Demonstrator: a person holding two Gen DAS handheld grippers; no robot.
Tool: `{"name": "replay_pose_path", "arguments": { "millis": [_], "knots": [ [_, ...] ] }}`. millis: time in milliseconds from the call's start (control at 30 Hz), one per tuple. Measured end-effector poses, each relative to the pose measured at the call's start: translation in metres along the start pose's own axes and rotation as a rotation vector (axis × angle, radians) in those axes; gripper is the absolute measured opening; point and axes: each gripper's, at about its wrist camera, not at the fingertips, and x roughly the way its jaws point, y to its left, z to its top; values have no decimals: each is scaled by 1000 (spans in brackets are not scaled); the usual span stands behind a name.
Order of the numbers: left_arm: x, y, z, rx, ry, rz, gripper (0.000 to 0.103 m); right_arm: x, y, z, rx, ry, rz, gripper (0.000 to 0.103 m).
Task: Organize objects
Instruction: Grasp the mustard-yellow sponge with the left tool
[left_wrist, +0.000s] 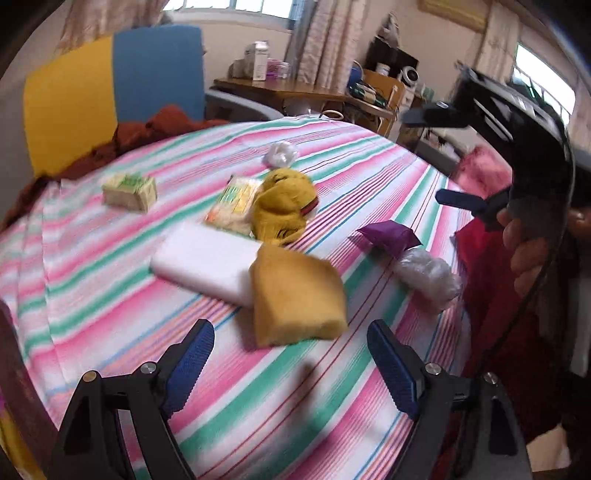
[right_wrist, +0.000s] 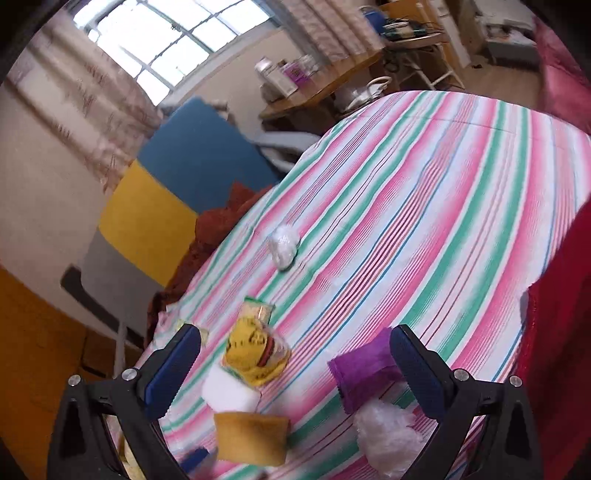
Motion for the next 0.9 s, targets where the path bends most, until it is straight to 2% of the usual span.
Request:
{"name": "replay_pose_path", "arguments": {
  "millis": [67,133,267,333,400,533,600,700,900],
  "knots": [
    [-4,12,-7,-44,-3,11,86,-4,-11,3,59,-24,20,103],
    [-3,14,-9,-47,10,26,86,-1,-14,4,84,-1,19,103],
    [8,-3,6,15,24,54,86,-1,-3,2,36,-7,-8,103],
    [19,-12,14,36,42,51,83,1,-3,2,40,3,-12,103],
    [29,-20,18,49,55,83,76,4,-4,2,47,12,-9,103],
    [45,-29,21,84,77,145,74,5,-2,1,35,18,-13,103],
    [48,-30,20,103,84,162,64,6,-3,1,41,21,-16,103],
    [36,-32,12,159,27,154,60,6,-6,1,52,21,-20,103],
    [4,-20,-11,101,0,171,59,9,-5,0,50,31,-45,103]
  ]
}}
